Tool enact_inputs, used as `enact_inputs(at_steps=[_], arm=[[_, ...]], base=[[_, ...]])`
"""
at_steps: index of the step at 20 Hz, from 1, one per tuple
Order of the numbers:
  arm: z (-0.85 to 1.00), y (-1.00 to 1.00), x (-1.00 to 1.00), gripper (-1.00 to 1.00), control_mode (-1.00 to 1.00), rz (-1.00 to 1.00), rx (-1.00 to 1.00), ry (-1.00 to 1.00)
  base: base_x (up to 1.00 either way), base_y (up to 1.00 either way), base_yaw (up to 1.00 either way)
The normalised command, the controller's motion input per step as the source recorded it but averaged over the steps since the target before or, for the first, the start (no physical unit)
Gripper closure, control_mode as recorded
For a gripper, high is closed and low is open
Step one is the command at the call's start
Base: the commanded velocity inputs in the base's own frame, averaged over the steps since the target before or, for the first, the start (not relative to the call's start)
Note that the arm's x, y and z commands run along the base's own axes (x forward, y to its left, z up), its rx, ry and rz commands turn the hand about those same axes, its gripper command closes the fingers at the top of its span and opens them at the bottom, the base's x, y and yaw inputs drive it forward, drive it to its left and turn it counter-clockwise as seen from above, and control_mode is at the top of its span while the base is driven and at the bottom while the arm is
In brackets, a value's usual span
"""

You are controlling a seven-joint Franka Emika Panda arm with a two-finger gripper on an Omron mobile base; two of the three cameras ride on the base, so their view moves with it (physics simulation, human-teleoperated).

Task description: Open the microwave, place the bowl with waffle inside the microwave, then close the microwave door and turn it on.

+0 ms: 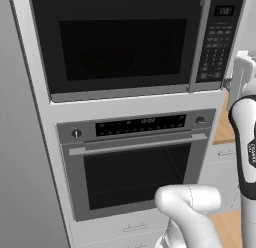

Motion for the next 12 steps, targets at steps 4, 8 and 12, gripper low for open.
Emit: enact_inputs(at_steps=[4, 8, 12], arm=[[-0.17, 0.0, 0.44, 1.0, -1.0, 0.0, 0.02, 0.01], [-0.16, 0.0, 0.44, 1.0, -1.0, 0.0, 0.02, 0.02], [-0.02, 0.0, 0.41, 1.0, -1.0, 0.0, 0.05, 0.01]], base=[[0.0, 0.0, 0.0], [0.0, 0.0, 0.0], [0.0, 0.0, 0.0]])
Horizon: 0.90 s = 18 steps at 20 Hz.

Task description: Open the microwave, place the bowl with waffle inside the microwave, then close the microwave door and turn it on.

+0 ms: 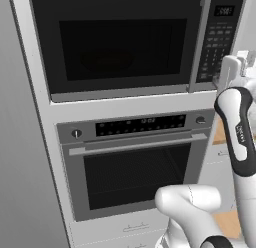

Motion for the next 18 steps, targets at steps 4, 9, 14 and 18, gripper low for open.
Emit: enact_inputs(at_steps=[4, 9, 14, 18], arm=[[0.0, 0.0, 0.41, 1.0, -1.0, 0.0, 0.06, 0.01], [-0.09, -0.03, 0.45, 1.0, -1.0, 0.0, 0.04, 0.01], [-0.16, -0.07, 0.44, 1.0, -1.0, 0.0, 0.01, 0.01], [-0.13, -0.09, 0.46, 1.0, -1.0, 0.0, 0.01, 0.0]], base=[[0.0, 0.0, 0.0], [0.0, 0.0, 0.0], [0.0, 0.0, 0.0], [0.0, 0.0, 0.0]])
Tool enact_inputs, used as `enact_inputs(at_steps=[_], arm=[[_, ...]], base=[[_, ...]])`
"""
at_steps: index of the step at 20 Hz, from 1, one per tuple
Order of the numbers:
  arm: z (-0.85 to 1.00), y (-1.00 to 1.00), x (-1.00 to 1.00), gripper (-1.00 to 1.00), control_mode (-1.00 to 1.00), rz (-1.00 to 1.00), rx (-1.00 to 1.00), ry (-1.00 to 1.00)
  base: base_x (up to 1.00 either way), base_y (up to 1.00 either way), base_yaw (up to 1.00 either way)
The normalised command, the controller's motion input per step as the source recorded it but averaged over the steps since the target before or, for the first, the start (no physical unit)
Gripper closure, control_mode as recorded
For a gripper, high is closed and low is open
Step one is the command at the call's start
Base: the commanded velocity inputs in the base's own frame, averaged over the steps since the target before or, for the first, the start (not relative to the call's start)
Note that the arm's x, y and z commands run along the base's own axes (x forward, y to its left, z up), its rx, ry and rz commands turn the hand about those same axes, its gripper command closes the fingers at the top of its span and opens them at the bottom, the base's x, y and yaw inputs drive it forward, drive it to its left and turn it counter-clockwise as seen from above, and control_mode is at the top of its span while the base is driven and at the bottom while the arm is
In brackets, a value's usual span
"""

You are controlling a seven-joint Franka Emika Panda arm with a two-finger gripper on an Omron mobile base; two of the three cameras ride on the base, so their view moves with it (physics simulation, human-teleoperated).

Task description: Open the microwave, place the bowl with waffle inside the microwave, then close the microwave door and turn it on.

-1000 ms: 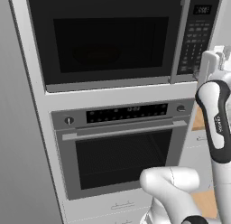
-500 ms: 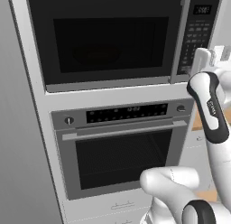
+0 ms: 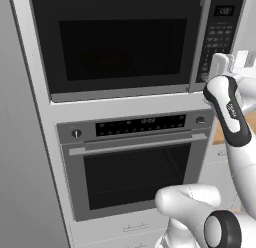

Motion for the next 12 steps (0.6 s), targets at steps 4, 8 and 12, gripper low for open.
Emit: enact_inputs(at_steps=[4, 8, 12], arm=[[-0.15, -0.06, 0.48, 1.0, -1.0, 0.0, 0.0, 0.0], [-0.07, -0.03, 0.08, 1.0, -1.0, 0.0, 0.0, 0.0], [0.0, -0.12, -0.66, 1.0, -1.0, 0.0, 0.0, 0.0]], base=[[0.0, 0.0, 0.0], [0.0, 0.0, 0.0], [0.0, 0.0, 0.0]])
